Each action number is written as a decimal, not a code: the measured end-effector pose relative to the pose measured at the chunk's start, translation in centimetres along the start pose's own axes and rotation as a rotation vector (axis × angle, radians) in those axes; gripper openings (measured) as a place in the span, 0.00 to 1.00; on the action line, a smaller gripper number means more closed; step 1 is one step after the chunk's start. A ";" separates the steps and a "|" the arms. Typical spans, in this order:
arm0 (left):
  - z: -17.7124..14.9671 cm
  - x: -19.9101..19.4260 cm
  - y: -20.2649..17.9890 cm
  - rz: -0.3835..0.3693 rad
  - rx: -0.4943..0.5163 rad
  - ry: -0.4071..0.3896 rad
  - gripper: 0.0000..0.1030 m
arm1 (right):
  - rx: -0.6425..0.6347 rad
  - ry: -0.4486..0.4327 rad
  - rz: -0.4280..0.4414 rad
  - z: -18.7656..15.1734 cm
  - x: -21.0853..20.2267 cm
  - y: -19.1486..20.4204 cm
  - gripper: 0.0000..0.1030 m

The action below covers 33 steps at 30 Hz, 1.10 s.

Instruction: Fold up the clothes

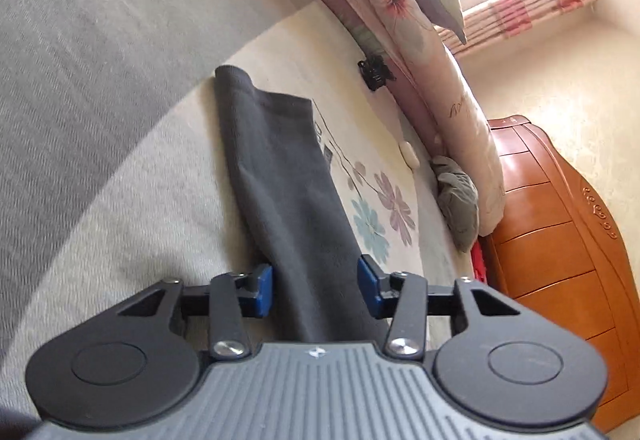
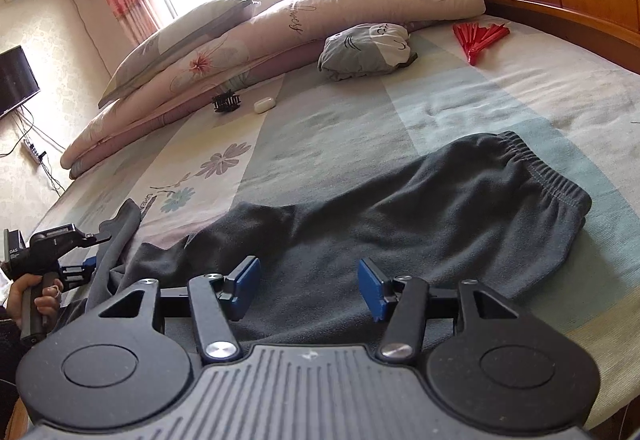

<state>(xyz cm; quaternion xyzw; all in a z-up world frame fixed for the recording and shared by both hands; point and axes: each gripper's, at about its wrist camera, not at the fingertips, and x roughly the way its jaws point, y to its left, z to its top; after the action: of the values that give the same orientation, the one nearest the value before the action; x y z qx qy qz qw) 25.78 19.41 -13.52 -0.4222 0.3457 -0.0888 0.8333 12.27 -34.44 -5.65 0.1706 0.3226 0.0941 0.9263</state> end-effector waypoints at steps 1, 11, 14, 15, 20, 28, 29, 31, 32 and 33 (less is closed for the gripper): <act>0.4 0.4 0.1 0.006 -0.003 -0.007 0.34 | -0.003 0.006 0.003 0.0 0.3 0.2 0.57; 2.1 1.5 -1.0 0.137 0.016 -0.048 0.02 | -0.031 0.029 0.046 -0.1 1.3 1.7 0.58; 1.9 -0.6 -3.2 0.165 0.093 -0.091 0.02 | -0.036 0.027 0.057 -0.4 1.1 1.9 0.58; 1.9 -1.6 -3.9 0.157 0.111 -0.108 0.02 | -0.035 0.026 0.062 -0.5 1.0 2.0 0.58; 0.4 -7.9 -7.6 0.166 0.265 -0.198 0.01 | -0.020 0.023 0.090 -1.0 0.9 1.8 0.59; -3.0 -16.0 -10.1 0.283 0.433 -0.332 0.02 | -0.013 0.010 0.134 -1.5 0.2 2.1 0.59; -3.4 -16.4 -9.8 0.298 0.432 -0.334 0.02 | -0.016 0.008 0.138 -1.6 0.0 2.1 0.59; -4.1 -17.4 -9.3 0.328 0.430 -0.338 0.02 | -0.016 0.003 0.144 -1.7 -0.2 2.2 0.59; -4.5 -17.9 -9.0 0.343 0.429 -0.341 0.02 | -0.013 0.002 0.145 -1.7 -0.3 2.2 0.59; -4.9 -18.3 -8.8 0.358 0.428 -0.343 0.02 | -0.012 0.001 0.147 -1.8 -0.4 2.2 0.59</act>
<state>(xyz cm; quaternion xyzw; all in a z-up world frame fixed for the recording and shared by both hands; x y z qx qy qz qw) 10.20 18.83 0.41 -0.1785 0.2427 0.0609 0.9516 10.72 -32.04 -5.91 0.1882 0.3092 0.1640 0.9177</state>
